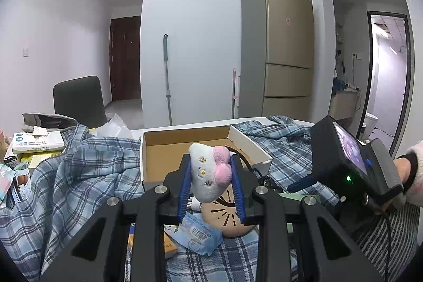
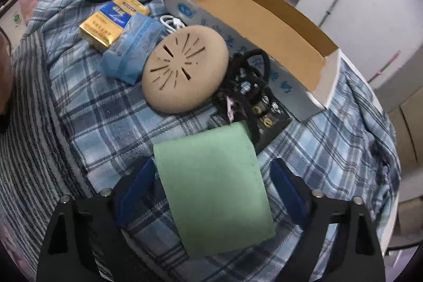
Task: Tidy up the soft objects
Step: 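Close the right gripper on the green felt pad while the left gripper holds the plush toy, then carry the plush toy and green pad over the cardboard box with both grippers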
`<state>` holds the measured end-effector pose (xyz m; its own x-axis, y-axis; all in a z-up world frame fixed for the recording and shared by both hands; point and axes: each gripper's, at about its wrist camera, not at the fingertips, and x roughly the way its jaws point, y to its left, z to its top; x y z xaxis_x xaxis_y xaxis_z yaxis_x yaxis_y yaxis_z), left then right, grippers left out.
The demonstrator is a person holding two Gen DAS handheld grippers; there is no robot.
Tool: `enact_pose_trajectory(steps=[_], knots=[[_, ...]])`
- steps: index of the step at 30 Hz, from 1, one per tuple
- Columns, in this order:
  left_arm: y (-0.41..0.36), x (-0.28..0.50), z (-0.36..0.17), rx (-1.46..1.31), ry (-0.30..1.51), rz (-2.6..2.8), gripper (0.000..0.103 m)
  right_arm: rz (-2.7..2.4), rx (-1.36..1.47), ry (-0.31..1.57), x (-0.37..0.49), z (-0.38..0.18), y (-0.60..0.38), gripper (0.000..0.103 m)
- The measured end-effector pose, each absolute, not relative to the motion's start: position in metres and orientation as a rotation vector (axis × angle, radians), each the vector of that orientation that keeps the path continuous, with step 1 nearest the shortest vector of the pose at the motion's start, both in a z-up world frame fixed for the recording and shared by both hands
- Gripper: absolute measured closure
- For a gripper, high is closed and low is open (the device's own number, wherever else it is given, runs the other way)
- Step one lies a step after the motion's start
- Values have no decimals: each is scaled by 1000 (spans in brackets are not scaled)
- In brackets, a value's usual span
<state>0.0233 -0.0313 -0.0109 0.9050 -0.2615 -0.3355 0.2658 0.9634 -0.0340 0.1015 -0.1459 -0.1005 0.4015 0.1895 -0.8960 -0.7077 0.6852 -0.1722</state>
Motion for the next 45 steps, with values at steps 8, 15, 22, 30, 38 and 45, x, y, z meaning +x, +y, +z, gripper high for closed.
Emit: enact_pose_trajectory(steps=[8,15,22,30,38,45], knots=[[-30,20,-9,7,326,-259,73,568,-389,991,111,-79,-164,29],[-25,14,-6,-6,293,-221,73,468,-61,864,99,-37,-167,29],[-23,17,-7,-15,306,-204,73,356,-55,878,110,-62,-155,34],[-26,18,-7,3,308,-202,73,323,-10,919,125,-86,-168,29],[-27,20,-9,6,317,-199,73,305,-37,901,121,-91,-161,14],[-28,20,-10,20,319,-201,73,219,118,698,108,-69,-184,14]])
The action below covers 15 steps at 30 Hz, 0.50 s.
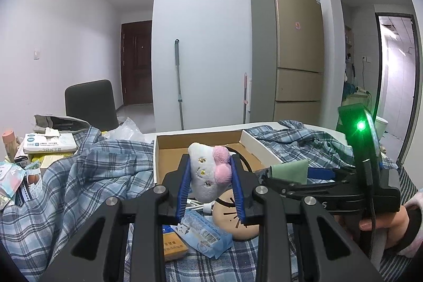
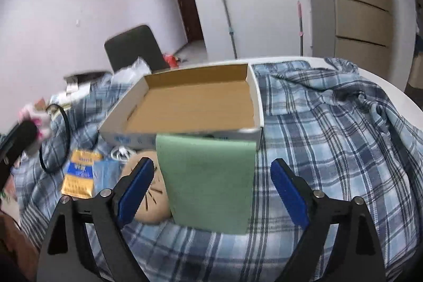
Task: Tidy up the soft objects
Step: 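Carry the plush toy and green pad over the cardboard box with both grippers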
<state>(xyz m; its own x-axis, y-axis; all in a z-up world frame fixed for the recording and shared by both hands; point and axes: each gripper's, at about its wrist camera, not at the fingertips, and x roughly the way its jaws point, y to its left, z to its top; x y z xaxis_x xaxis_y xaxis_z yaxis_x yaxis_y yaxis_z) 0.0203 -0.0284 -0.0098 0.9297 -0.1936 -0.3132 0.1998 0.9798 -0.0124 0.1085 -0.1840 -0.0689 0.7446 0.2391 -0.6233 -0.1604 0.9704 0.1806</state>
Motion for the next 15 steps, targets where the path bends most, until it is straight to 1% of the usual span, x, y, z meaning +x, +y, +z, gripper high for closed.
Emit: enact_pose_trajectory(steps=[4,6,7,9,15], knots=[[-28,19,-10,23,314,-202,73,250,115,762,118,-76,-180,25],[-29,19,-10,29,313,-200,73,255,111,779,119,-79,-178,28],[-30,19,-10,32,312,-200,73,265,100,798,121,-82,-175,37],[-32,17,-10,38,307,-200,73,275,79,842,125,-88,-169,38],[-31,15,-9,36,293,-202,73,299,68,747,111,-77,-168,39]])
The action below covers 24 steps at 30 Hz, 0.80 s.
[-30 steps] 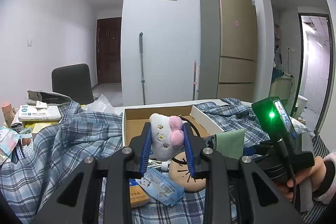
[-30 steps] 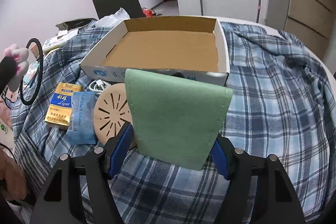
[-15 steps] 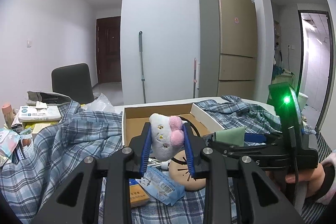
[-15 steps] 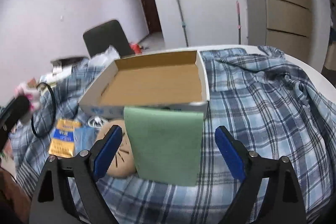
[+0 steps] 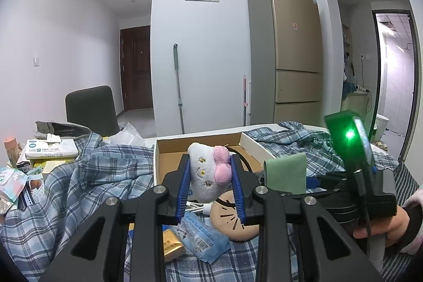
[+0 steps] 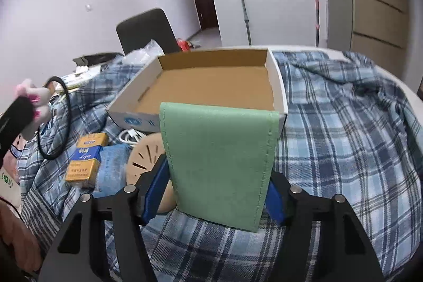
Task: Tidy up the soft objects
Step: 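Carry the plush toy and green pad over the cardboard box with both grippers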
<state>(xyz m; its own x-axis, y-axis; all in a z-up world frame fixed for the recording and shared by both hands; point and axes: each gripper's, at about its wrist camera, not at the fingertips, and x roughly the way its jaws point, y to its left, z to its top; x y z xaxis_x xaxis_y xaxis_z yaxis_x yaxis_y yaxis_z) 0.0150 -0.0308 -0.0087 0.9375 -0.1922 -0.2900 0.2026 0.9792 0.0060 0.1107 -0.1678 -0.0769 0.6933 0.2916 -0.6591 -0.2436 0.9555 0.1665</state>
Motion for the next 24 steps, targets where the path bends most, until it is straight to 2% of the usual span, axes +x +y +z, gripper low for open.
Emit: enact_pose_trajectory(steps=[9,16,24], knots=[[-22,23,11,6,301,-194,73,310,88,637,98,-40,-182,39],[-28,23,75,73,160,-131,73,298,48,501,92,27,-183,39],[-30,74,130,-36,255,-118,73,292,86,410,123,94,-175,39]])
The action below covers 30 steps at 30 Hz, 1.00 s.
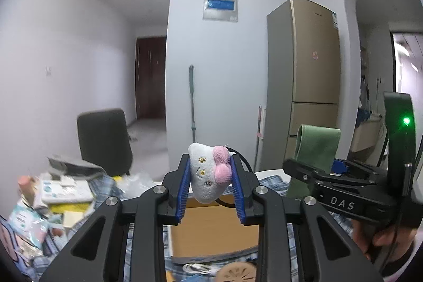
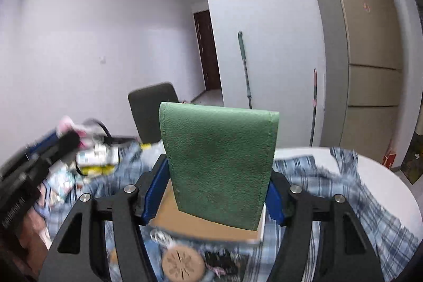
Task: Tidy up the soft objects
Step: 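Carry the plush toy and green pad over the cardboard box with both grippers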
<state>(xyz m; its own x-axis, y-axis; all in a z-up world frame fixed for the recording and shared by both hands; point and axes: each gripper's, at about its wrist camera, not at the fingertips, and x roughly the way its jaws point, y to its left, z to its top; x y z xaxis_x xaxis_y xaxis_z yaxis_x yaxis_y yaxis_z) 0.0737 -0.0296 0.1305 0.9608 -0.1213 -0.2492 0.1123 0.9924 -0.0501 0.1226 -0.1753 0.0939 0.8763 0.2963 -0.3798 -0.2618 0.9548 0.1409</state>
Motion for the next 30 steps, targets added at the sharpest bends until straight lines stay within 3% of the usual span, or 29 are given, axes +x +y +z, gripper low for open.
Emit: enact_pose_trajectory(steps=[8,30], knots=[[-32,131,126,-49,330,-88,73,234,45,432,163,95,-164,39],[-26,213,-13,24,705,-62,73,277,48,834,234,-42,-168,39]])
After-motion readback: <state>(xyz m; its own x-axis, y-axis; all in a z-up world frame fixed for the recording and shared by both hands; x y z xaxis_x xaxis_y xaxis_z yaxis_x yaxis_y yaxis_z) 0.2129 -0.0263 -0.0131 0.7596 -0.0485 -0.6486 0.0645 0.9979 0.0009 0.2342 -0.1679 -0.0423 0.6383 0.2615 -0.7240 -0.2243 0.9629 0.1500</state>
